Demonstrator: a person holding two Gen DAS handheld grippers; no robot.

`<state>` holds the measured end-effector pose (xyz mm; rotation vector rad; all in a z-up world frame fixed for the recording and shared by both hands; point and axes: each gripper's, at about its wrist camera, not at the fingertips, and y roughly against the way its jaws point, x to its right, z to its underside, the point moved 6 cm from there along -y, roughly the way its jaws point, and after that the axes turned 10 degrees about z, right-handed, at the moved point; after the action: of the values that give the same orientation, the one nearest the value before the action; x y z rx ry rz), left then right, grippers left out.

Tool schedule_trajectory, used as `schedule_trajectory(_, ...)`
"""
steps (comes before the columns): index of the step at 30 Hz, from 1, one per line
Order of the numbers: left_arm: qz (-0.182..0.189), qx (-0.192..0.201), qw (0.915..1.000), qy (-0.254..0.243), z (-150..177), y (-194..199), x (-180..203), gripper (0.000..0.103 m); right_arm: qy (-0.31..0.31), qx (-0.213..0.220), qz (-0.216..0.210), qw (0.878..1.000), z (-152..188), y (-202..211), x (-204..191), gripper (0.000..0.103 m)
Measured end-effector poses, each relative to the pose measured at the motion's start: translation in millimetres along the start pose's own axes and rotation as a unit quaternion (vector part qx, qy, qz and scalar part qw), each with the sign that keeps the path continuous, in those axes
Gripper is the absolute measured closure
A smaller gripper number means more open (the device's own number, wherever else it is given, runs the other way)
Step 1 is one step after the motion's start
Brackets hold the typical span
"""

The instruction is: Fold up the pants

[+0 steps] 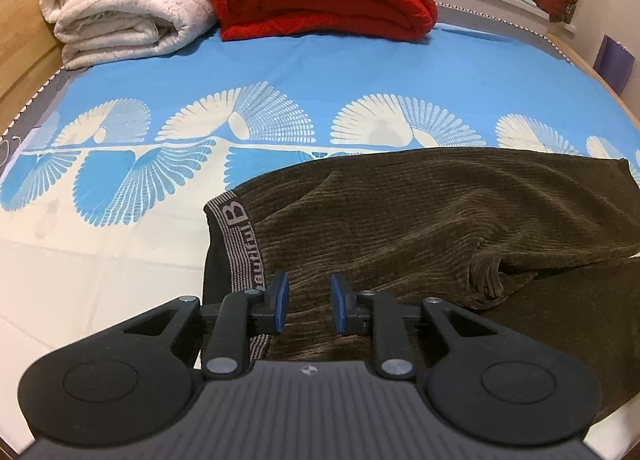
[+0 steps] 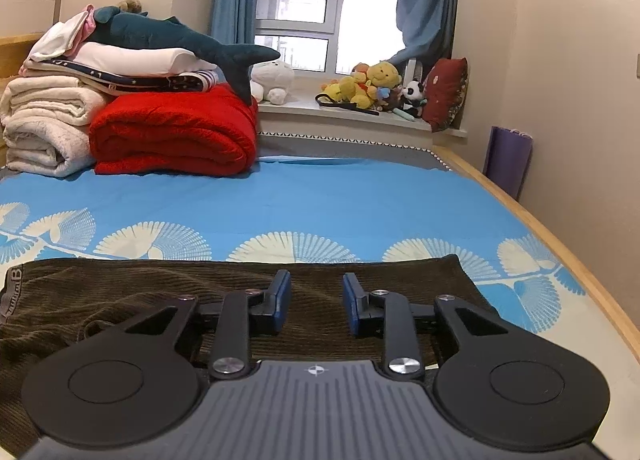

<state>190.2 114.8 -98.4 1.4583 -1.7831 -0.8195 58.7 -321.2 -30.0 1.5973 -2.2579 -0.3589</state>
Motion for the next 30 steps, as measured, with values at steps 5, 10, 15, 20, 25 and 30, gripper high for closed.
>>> schedule_trajectory(5, 0.000, 0.001, 0.9999, 0.014, -1, 1, -4, 0.078, 0.008, -0.002, 0.010, 1.000, 0, -2, 0, 0.073)
schedule_trajectory(10, 0.010, 0.005, 0.9998, 0.016, -4, 2, 1, 0.078, 0.007, -0.009, 0.007, 1.000, 2, -3, 2, 0.072)
schedule_trajectory(15, 0.000, -0.010, 0.9999, 0.009, -1, -6, 2, 0.078, -0.001, -0.019, 0.022, 1.000, 3, -9, 11, 0.072)
schedule_trajectory(20, 0.009, -0.003, 1.0000, 0.004, -3, -3, 9, 0.077, -0.016, -0.020, 0.020, 0.999, 4, -8, 17, 0.072)
schedule_trajectory(25, 0.005, -0.009, 1.0000, 0.001, -3, -7, 10, 0.077, -0.003, -0.019, 0.023, 1.000, 6, -10, 18, 0.072)
schedule_trajectory(30, 0.012, -0.001, 0.9999, 0.001, -4, -4, 14, 0.077, -0.023, -0.024, 0.023, 0.999, 6, -10, 24, 0.072)
